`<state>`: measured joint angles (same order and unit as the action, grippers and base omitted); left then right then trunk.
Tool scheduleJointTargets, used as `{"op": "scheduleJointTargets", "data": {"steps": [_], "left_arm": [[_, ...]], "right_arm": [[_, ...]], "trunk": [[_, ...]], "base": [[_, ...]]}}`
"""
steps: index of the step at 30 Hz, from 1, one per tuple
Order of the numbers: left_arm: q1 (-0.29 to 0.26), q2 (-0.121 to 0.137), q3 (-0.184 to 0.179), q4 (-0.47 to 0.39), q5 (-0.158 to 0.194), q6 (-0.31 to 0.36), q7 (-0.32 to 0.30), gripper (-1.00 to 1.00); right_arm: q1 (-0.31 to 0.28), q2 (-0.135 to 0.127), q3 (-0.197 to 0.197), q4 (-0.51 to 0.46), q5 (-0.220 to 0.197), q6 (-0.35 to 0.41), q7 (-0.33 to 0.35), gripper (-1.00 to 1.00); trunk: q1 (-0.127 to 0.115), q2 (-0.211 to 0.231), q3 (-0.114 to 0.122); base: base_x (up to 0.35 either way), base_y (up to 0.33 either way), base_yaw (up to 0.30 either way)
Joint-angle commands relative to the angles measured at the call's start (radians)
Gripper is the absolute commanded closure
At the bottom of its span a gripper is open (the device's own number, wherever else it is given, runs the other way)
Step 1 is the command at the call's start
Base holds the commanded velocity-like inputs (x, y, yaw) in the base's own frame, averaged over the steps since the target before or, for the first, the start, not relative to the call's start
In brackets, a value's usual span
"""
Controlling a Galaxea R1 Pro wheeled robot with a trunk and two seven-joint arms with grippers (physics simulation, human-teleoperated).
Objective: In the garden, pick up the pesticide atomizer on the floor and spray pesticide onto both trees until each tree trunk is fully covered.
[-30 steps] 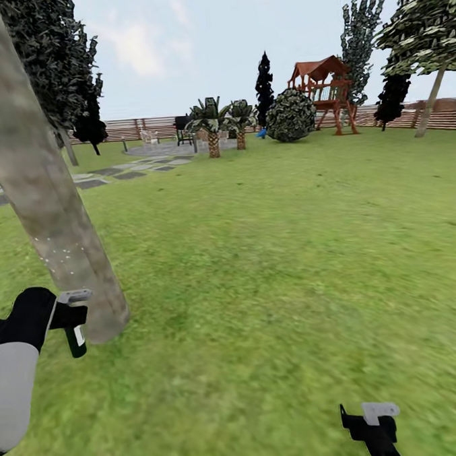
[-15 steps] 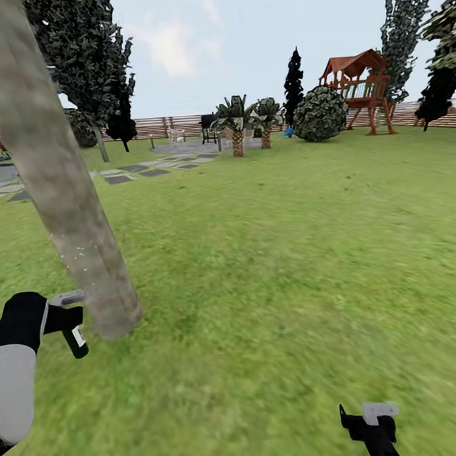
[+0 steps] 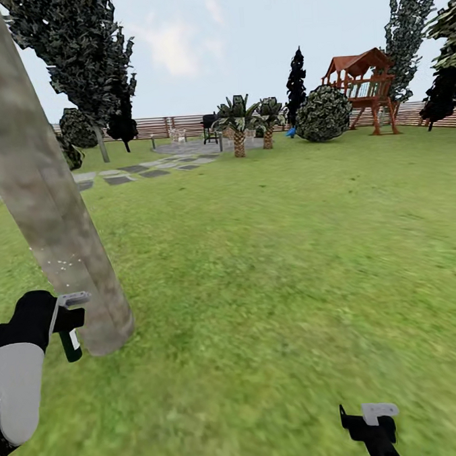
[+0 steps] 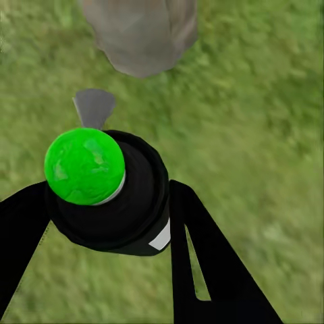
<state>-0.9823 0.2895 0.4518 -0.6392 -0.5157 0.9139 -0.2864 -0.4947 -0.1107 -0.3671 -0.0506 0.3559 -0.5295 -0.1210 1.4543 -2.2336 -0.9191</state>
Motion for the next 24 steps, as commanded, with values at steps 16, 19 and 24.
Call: {"op": "scheduleJointTargets", "data": {"steps": [16, 19, 24], "left_arm": [[0.057, -0.004, 0.007, -0.010, -0.003, -0.001, -0.008, 1.00], [0.058, -0.005, 0.008, -0.005, -0.003, -0.002, -0.009, 1.00], [0.058, -0.007, 0.007, -0.009, -0.003, -0.008, -0.008, 1.00]], "right_arm": [[-0.001, -0.001, -0.004, 0.001, 0.011, -0.003, -0.006, -1.00], [-0.001, -0.002, -0.004, 0.001, 0.011, -0.003, -0.006, -1.00], [-0.001, -0.001, -0.004, 0.001, 0.011, -0.003, -0.006, -1.00]], "trunk": [[0.000, 0.000, -0.001], [0.000, 0.000, -0.001], [0.000, 0.000, -0.001]], "base": [[0.127, -0.079, 0.144], [0.239, -0.165, 0.001], [0.080, -0.248, 0.000]]}}
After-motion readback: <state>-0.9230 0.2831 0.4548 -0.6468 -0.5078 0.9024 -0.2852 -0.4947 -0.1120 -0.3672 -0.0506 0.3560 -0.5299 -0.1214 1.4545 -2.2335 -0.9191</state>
